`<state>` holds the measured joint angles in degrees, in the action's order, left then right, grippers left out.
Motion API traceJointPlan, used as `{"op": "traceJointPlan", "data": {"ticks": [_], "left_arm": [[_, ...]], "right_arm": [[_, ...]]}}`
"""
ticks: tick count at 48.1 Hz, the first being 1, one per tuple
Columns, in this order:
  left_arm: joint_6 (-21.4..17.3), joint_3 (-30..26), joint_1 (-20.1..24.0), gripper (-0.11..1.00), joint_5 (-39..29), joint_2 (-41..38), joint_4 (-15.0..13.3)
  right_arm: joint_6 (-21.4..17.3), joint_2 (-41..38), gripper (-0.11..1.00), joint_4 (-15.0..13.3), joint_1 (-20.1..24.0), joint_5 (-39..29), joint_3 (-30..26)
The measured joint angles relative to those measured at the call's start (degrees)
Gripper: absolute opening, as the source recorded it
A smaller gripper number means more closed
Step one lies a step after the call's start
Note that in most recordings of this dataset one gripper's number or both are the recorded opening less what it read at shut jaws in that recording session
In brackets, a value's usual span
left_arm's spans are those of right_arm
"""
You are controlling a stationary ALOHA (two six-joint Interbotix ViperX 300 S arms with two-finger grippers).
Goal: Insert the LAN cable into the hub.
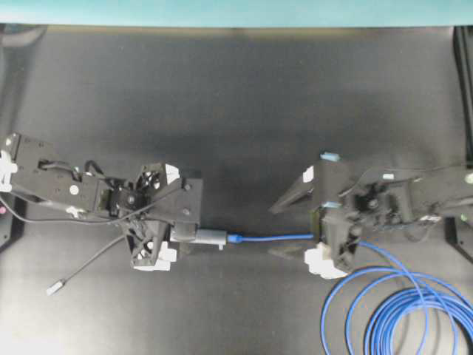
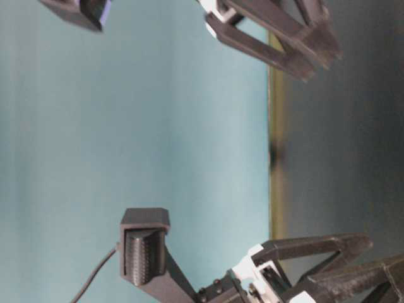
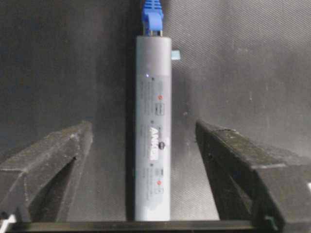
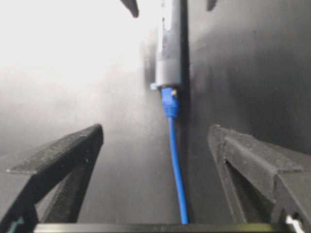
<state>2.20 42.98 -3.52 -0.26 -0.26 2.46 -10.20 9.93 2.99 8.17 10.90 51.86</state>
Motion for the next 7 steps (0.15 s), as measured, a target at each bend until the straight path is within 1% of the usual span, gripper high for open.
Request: {"op": "traceJointPlan", "data": {"ticks": [7], "left_arm": [[0.18,1.05,0.09,0.80,-0.18,1.58,0.00]], "right_arm": [[0.00,4.57,0.84,0.00,-0.88,0.00,1.67]]}}
